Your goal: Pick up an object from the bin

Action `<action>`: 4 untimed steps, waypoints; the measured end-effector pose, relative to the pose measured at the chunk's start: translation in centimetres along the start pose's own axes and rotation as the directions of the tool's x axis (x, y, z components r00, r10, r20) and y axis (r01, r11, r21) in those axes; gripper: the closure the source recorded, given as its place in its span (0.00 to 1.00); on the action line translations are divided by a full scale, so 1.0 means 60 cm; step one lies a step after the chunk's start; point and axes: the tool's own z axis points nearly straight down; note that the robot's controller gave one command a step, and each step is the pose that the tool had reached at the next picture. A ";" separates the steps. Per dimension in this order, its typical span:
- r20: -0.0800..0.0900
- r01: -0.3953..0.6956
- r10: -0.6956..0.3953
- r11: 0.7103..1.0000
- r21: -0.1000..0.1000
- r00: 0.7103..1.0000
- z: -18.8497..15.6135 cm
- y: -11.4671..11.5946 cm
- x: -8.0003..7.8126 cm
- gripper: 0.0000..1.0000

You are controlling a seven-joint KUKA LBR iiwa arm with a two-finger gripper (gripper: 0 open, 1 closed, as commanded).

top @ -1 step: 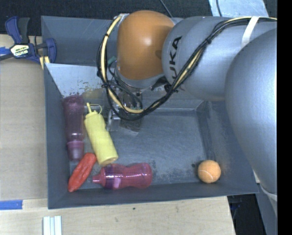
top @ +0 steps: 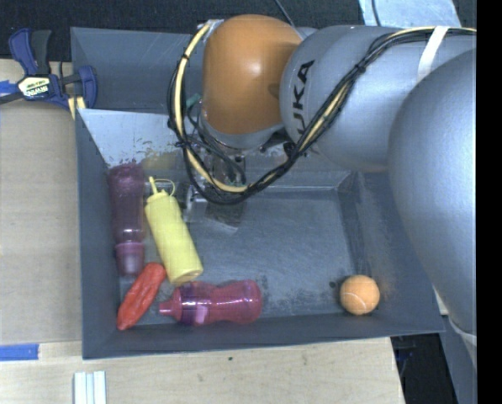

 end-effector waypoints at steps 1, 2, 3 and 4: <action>0.008 0.047 -0.047 0.999 -0.001 0.999 0.176 -0.097 -0.012 0.00; 0.021 -0.137 0.138 0.990 -0.008 0.990 0.056 -0.118 -0.025 0.00; 0.010 -0.147 0.147 0.989 -0.004 0.989 0.128 -0.079 -0.004 0.00; 0.019 -0.200 0.200 0.980 -0.008 0.980 0.177 -0.073 -0.008 0.00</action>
Offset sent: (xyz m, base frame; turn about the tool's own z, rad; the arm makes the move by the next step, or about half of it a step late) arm 0.0129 -0.0705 -0.0369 0.1384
